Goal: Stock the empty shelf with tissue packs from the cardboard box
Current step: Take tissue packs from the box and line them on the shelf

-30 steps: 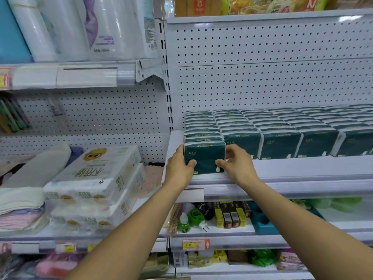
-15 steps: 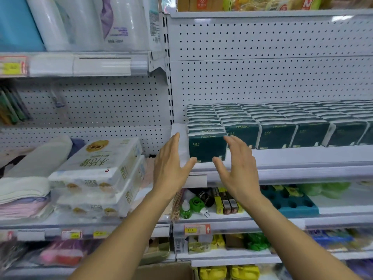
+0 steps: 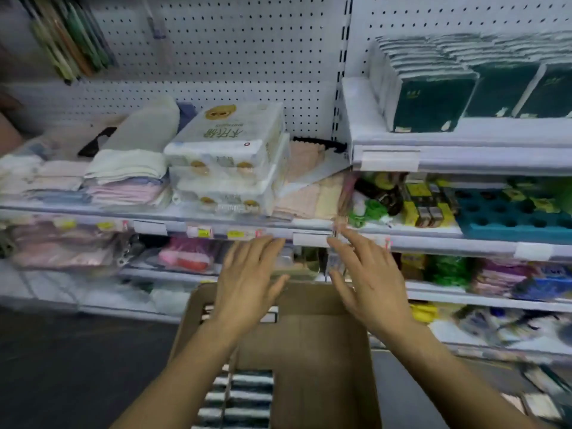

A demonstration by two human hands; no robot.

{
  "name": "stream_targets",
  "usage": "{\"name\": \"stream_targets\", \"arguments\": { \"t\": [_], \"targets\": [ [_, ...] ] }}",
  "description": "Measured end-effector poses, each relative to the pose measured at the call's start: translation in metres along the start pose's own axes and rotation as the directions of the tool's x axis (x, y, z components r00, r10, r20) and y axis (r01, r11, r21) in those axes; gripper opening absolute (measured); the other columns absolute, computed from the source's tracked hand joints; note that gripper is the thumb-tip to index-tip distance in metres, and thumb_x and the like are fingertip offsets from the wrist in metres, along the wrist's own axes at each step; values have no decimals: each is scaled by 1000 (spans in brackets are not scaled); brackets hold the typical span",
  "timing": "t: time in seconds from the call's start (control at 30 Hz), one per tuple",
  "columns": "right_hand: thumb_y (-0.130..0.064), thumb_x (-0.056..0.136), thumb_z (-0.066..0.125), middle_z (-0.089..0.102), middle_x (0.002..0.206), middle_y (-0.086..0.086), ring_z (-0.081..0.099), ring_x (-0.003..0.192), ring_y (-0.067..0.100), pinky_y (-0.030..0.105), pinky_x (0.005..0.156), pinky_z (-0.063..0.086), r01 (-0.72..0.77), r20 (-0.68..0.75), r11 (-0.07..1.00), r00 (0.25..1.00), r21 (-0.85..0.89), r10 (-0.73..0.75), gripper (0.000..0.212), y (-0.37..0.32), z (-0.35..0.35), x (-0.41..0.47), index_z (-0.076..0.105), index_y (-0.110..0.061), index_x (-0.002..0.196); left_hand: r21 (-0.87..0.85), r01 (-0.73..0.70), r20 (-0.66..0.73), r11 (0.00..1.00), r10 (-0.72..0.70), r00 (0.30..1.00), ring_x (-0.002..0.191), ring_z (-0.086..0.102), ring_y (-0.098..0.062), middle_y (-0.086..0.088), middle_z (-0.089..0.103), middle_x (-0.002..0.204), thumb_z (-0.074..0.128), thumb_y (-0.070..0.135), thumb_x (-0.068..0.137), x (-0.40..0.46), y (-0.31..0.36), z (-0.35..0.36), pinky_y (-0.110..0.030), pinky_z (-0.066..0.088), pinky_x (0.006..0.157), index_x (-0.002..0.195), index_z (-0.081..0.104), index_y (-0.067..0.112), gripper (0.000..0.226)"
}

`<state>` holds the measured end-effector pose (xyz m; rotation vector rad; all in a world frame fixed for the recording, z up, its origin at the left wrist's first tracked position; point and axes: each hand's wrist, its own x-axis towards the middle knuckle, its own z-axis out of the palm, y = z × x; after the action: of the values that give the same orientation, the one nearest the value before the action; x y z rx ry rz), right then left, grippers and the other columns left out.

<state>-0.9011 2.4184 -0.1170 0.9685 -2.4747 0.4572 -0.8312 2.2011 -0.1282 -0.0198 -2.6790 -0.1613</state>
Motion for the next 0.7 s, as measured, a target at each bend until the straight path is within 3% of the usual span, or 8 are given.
{"name": "stream_targets", "arguments": {
  "t": [0.13,0.23,0.37,0.5,0.7],
  "targets": [
    [-42,90,43,62,119,3,62,101,27,40,79,51,2,225,999,974,41,-11,46,-40,52,-33,56,-20,127,44,121,202,992,-128,971,104,62,-25,0,66,112,45,48,83,-70,-43,19,-43,50,92,122,63,21,51],
    [-43,88,46,63,101,-2,62,86,22,36,67,51,-9,405,996,914,92,-29,32,-59,90,-63,56,-28,113,48,212,363,976,-215,907,101,64,-24,2,67,106,60,41,83,-117,-65,40,-41,50,89,121,65,23,42],
    [-39,88,61,64,109,-5,64,92,19,34,70,52,-10,614,990,785,140,-79,35,-66,137,-96,58,-30,122,41,327,515,944,-300,803,105,63,-24,1,69,109,72,33,83,-164,-79,71,-38,49,85,122,65,22,40],
    [-41,98,43,52,131,-6,53,114,16,32,89,44,-28,748,986,655,165,-107,40,-70,181,-120,44,-31,137,18,379,621,925,-307,721,117,55,-24,0,64,123,60,32,93,-196,-87,112,-38,45,92,131,58,23,40],
    [-33,99,44,53,128,0,54,110,20,35,89,47,-83,849,984,519,160,-94,37,-78,256,-149,43,-25,134,-3,379,701,925,-268,661,112,57,-22,-1,67,119,59,29,93,-232,-98,171,-35,45,96,121,64,23,29]
  ]
}}
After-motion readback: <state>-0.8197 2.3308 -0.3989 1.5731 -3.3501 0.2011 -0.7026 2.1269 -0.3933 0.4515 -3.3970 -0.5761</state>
